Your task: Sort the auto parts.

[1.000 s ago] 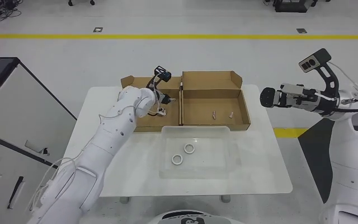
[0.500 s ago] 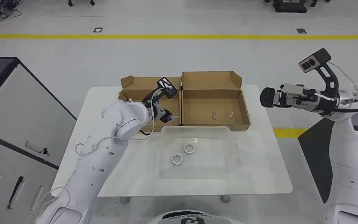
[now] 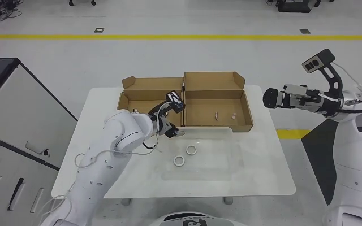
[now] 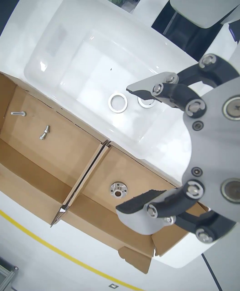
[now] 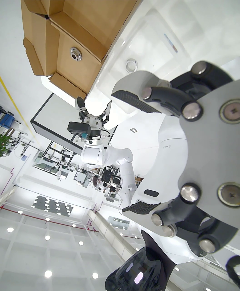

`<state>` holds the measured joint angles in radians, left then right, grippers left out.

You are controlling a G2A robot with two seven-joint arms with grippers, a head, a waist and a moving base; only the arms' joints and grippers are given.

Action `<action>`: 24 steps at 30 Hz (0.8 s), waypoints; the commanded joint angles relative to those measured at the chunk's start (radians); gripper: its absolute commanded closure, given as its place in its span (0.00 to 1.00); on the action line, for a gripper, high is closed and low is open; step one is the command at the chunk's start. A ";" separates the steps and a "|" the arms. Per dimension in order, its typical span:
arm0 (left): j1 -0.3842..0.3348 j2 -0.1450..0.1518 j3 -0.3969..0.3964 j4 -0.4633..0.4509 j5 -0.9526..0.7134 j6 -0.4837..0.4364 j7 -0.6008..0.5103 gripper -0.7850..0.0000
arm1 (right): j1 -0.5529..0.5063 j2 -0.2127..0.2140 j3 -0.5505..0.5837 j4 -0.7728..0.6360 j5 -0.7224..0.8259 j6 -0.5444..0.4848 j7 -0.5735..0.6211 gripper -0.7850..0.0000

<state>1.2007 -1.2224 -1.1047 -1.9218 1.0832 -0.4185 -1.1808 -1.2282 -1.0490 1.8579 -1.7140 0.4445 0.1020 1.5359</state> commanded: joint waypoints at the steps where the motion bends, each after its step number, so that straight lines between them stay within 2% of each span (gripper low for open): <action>1: 0.002 0.000 0.003 -0.002 -0.008 -0.003 0.010 0.00 | 0.000 0.000 0.000 0.000 0.000 0.000 0.000 0.00; 3: 0.005 0.000 0.025 0.004 -0.016 -0.026 0.015 0.00 | 0.000 0.000 0.000 0.000 0.000 0.000 0.000 0.00; 5: -0.028 -0.005 0.081 0.014 0.004 -0.028 -0.052 0.00 | 0.000 0.000 0.000 0.000 0.000 0.000 0.000 0.00; 8: -0.091 -0.017 0.160 0.026 -0.052 -0.032 -0.163 0.00 | 0.000 0.000 0.000 0.000 0.000 0.000 0.000 0.00; 13: -0.214 -0.033 0.306 0.091 -0.121 0.064 -0.285 0.00 | 0.000 0.000 0.000 0.000 0.000 0.000 0.000 0.00; 18: -0.322 -0.045 0.421 0.161 -0.185 0.118 -0.338 0.00 | 0.000 0.000 0.000 0.000 0.000 0.000 0.000 0.00; 24: -0.404 -0.046 0.534 0.216 -0.236 0.103 -0.324 0.00 | 0.000 0.000 0.000 0.000 0.000 0.000 0.000 0.00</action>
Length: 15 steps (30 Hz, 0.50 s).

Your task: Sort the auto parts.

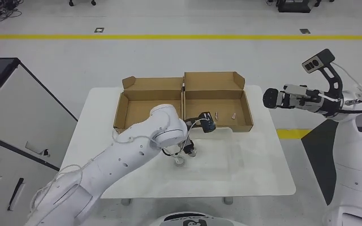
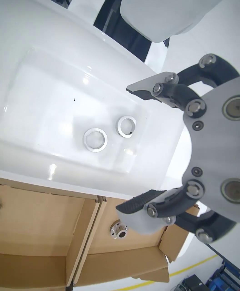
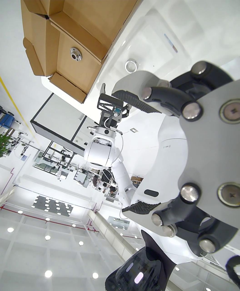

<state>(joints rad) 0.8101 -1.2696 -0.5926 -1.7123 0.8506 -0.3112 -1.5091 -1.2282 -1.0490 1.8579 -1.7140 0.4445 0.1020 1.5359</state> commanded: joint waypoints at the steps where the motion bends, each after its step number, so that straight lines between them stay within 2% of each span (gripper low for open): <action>1: -0.023 0.003 0.039 0.014 -0.009 -0.008 0.008 0.07 | 0.000 0.000 0.000 0.000 0.000 0.000 0.000 0.00; 2: -0.031 0.004 0.055 0.020 -0.016 -0.011 0.011 0.22 | 0.000 0.000 0.000 0.000 0.000 0.000 0.000 0.00; 3: -0.040 0.006 0.070 0.026 -0.025 -0.016 0.016 0.25 | 0.000 0.000 0.000 0.000 0.000 0.000 0.000 0.00; 5: -0.056 0.009 0.102 0.041 -0.041 -0.029 0.029 0.44 | 0.000 0.000 0.000 0.000 0.000 0.000 0.000 0.00; 12: -0.102 0.015 0.177 0.105 -0.092 -0.069 0.069 0.54 | 0.000 0.000 0.000 0.000 0.000 0.000 0.000 0.00; 15: -0.115 0.011 0.193 0.132 -0.088 -0.087 0.087 0.55 | 0.000 0.000 0.000 0.000 0.000 0.000 0.000 0.00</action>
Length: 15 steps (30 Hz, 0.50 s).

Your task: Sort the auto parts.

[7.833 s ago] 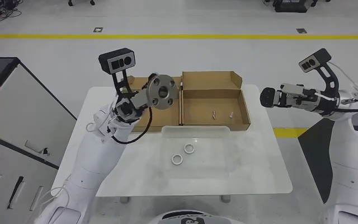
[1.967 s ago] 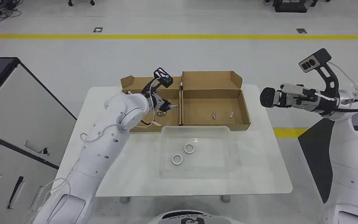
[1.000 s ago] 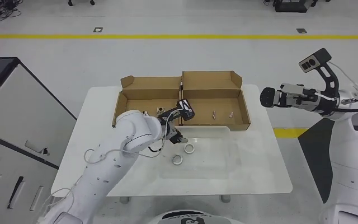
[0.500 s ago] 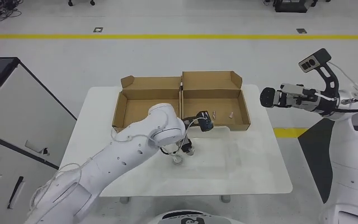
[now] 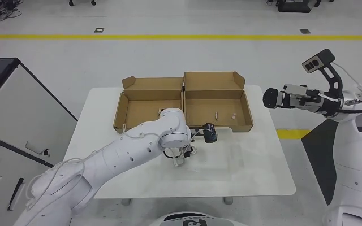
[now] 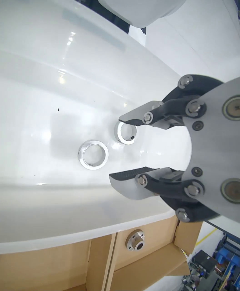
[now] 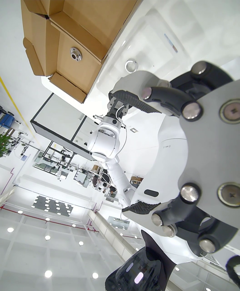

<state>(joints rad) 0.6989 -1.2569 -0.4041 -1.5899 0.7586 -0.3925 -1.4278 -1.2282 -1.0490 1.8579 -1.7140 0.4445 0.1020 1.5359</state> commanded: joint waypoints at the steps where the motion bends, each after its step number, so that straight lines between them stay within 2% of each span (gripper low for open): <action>1: -0.008 -0.004 0.008 0.018 0.020 -0.004 0.008 0.54 | 0.000 0.000 0.000 0.000 0.000 0.000 0.000 0.00; 15: -0.036 -0.072 0.078 0.170 0.051 -0.018 0.086 0.61 | 0.000 0.000 0.000 0.000 0.000 0.000 0.000 0.00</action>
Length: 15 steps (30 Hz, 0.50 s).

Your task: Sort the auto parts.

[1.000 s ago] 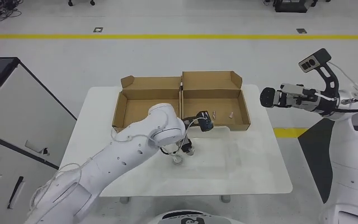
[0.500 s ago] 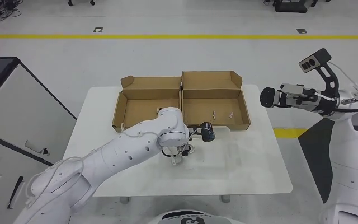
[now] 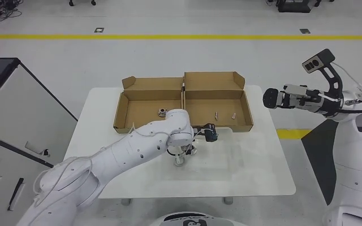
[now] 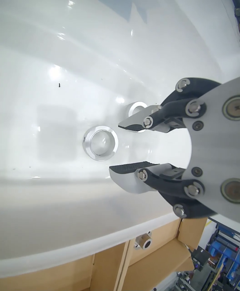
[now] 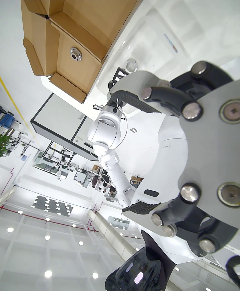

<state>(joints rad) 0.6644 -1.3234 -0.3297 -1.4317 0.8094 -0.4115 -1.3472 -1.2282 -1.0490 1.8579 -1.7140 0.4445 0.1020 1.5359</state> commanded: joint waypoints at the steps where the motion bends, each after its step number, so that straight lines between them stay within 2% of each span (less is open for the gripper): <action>1: -0.003 -0.010 0.007 0.021 0.001 0.001 0.012 0.61 | 0.000 0.000 0.000 0.000 0.000 0.000 0.000 0.00; 7: -0.013 -0.036 0.021 0.071 0.007 0.011 0.029 0.65 | 0.000 0.000 0.000 0.000 0.000 0.000 0.000 0.00; 15: -0.016 -0.054 0.024 0.121 0.014 0.004 0.035 0.63 | 0.000 0.000 0.000 0.000 0.000 0.000 0.000 0.00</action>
<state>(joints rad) 0.6479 -1.3760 -0.3056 -1.3166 0.8223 -0.4066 -1.3114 -1.2282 -1.0490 1.8579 -1.7140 0.4445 0.1020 1.5359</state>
